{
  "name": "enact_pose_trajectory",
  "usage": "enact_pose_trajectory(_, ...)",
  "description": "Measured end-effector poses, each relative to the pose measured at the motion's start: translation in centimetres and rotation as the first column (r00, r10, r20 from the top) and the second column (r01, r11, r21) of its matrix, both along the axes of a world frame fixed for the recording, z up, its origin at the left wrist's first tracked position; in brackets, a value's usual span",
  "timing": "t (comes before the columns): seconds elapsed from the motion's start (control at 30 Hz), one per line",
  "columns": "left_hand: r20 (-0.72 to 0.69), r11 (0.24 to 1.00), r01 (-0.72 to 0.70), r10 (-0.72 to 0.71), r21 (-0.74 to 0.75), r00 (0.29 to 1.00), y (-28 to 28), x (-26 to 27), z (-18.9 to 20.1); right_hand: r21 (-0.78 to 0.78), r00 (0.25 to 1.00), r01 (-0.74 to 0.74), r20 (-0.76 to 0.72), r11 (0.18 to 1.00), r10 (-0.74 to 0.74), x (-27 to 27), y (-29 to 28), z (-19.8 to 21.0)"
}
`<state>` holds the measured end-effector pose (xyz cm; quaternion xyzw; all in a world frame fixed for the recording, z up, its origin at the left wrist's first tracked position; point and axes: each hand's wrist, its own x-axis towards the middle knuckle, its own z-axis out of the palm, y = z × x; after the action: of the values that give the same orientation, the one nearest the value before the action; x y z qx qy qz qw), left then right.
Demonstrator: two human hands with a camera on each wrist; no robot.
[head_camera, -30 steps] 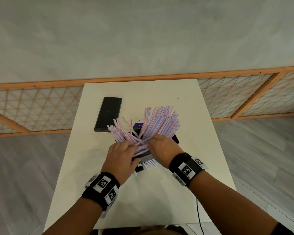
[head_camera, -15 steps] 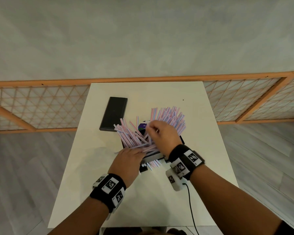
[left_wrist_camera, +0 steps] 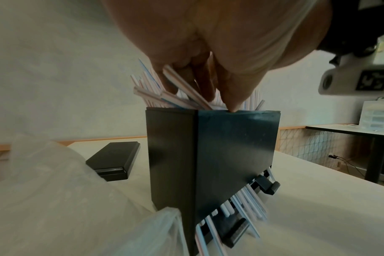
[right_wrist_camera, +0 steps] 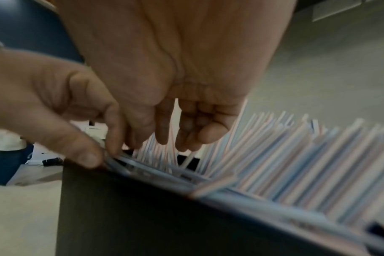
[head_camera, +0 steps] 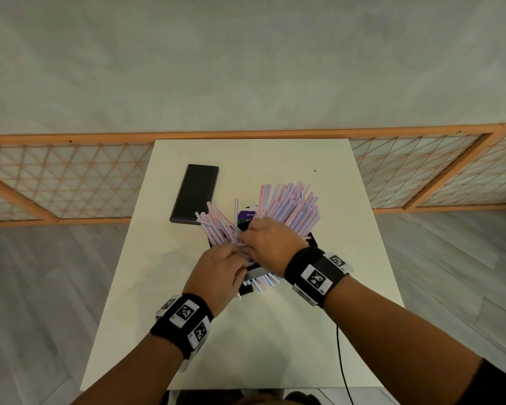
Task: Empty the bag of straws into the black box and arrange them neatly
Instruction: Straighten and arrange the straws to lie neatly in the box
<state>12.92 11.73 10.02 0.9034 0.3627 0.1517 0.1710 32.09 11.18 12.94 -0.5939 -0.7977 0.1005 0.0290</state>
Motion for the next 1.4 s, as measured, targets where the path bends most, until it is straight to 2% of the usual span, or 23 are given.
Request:
enact_pose_trajectory(0.07,-0.004,0.995,-0.090,0.090,0.043,0.996,-0.1,-0.3,0.1,-0.023,0.998,0.033,0.058,0.999,-0.032,0.2,-0.3,-1.2)
enact_pose_trajectory(0.13,-0.027,0.982,-0.174,0.176,0.070,0.984,0.0,-0.8,-0.1,-0.090,0.996,0.081,0.039,0.993,-0.078,0.4,-0.9,-1.6)
enact_pose_trajectory(0.2,-0.044,0.978,-0.196,0.200,0.069,0.979,0.2,-0.9,-0.3,-0.127,0.996,0.091,0.026,0.988,-0.089,0.7,-1.7,-2.0)
enact_pose_trajectory(0.4,-0.195,0.996,-0.054,0.066,0.066,0.979,0.7,-1.2,-1.1,-0.138,0.998,0.055,-0.019,0.989,-0.058,1.3,-1.5,-3.2)
enact_pose_trajectory(0.53,-0.229,0.992,-0.034,0.061,0.122,0.971,0.6,-1.2,-1.4,-0.142,1.000,0.019,-0.015,0.990,-0.022,1.5,-1.1,-3.3)
enact_pose_trajectory(0.7,-0.314,0.983,0.031,0.027,0.180,0.949,0.4,-1.4,-2.1,-0.272,0.996,-0.009,0.081,0.962,0.032,1.2,-0.6,-2.3)
enact_pose_trajectory(0.8,-0.302,0.968,0.078,-0.002,0.240,0.953,0.5,-1.4,-2.1,-0.347,0.994,-0.012,0.099,0.938,0.049,0.9,-0.2,-2.2)
enact_pose_trajectory(0.93,-0.351,0.936,0.195,-0.085,0.291,0.933,0.5,-1.2,-1.5,-0.302,0.995,-0.029,0.082,0.953,0.057,0.6,-0.7,-2.7)
enact_pose_trajectory(1.07,-0.322,0.967,0.129,-0.053,0.219,0.945,0.1,-1.0,-1.3,-0.192,0.995,-0.082,0.047,0.978,0.093,0.8,-1.5,-3.4)
enact_pose_trajectory(1.27,-0.378,0.984,0.110,-0.050,0.139,0.924,-0.7,-1.5,-1.8,-0.191,0.994,-0.105,-0.061,0.976,0.095,0.9,-2.1,-4.1)
enact_pose_trajectory(1.4,-0.371,0.990,0.091,-0.044,0.110,0.928,-1.0,-1.0,-1.4,-0.118,0.990,-0.123,-0.081,0.985,0.114,1.1,-2.4,-3.9)
